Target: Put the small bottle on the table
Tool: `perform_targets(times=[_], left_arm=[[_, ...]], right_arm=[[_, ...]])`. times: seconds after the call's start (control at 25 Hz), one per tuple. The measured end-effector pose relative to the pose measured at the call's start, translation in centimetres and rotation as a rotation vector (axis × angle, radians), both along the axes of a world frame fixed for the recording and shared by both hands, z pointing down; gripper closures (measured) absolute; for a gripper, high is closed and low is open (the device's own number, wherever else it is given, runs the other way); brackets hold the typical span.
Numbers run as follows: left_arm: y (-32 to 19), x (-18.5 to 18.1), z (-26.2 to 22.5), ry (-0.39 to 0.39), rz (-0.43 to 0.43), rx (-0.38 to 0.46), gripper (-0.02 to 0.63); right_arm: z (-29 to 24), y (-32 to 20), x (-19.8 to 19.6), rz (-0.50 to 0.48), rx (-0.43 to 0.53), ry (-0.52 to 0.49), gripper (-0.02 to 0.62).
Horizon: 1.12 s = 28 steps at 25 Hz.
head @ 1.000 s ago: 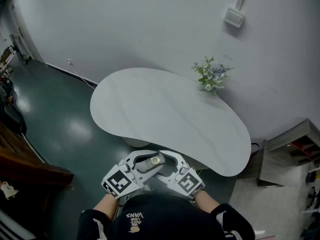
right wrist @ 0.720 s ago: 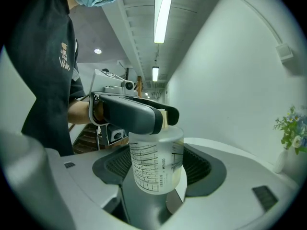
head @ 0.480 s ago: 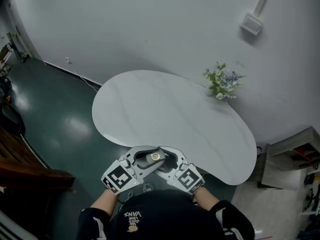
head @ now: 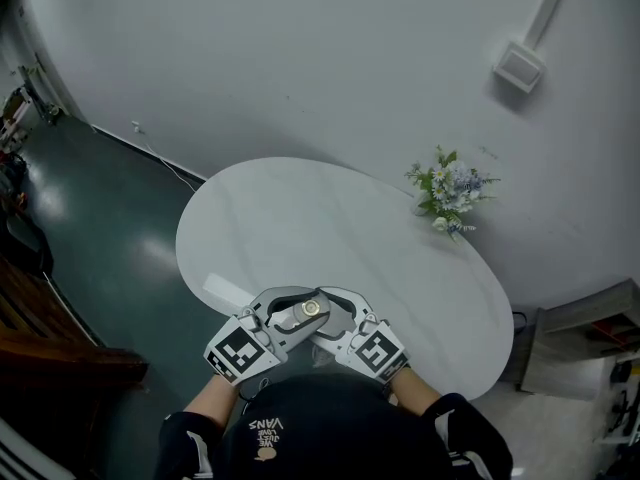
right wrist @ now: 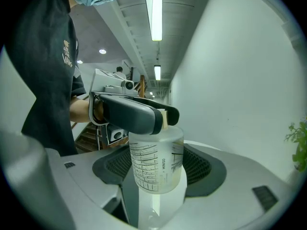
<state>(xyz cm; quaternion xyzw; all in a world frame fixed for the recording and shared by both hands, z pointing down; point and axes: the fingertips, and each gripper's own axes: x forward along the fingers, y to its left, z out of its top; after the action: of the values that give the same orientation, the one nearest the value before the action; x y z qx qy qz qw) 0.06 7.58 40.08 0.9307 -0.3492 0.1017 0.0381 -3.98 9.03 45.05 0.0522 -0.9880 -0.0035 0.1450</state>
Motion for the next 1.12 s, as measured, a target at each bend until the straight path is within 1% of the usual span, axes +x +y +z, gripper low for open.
perform_targets(times=[0.32, 0.56, 0.84, 1.12], left_arm=[[-6.1, 1.3, 0.9, -0.013, -0.003, -0.015, 0.445], [-9.9, 1.1, 2.4, -0.038, 0.043, -0.024, 0.445], [-14.3, -1.4, 4.3, -0.056, 0.109, -0.028, 0.445], [-19.4, -4.0, 6.3, -0.077, 0.195, -0.031, 0.445]], right_arm=[[1.1, -6.1, 1.3, -0.013, 0.014, 0.005, 0.313], [2.5, -10.0, 1.0, 0.025, 0.005, 0.003, 0.313], [4.3, -14.7, -1.7, 0.098, 0.000, 0.007, 0.313], [6.4, -20.2, -4.4, 0.187, -0.004, 0.018, 0.313]])
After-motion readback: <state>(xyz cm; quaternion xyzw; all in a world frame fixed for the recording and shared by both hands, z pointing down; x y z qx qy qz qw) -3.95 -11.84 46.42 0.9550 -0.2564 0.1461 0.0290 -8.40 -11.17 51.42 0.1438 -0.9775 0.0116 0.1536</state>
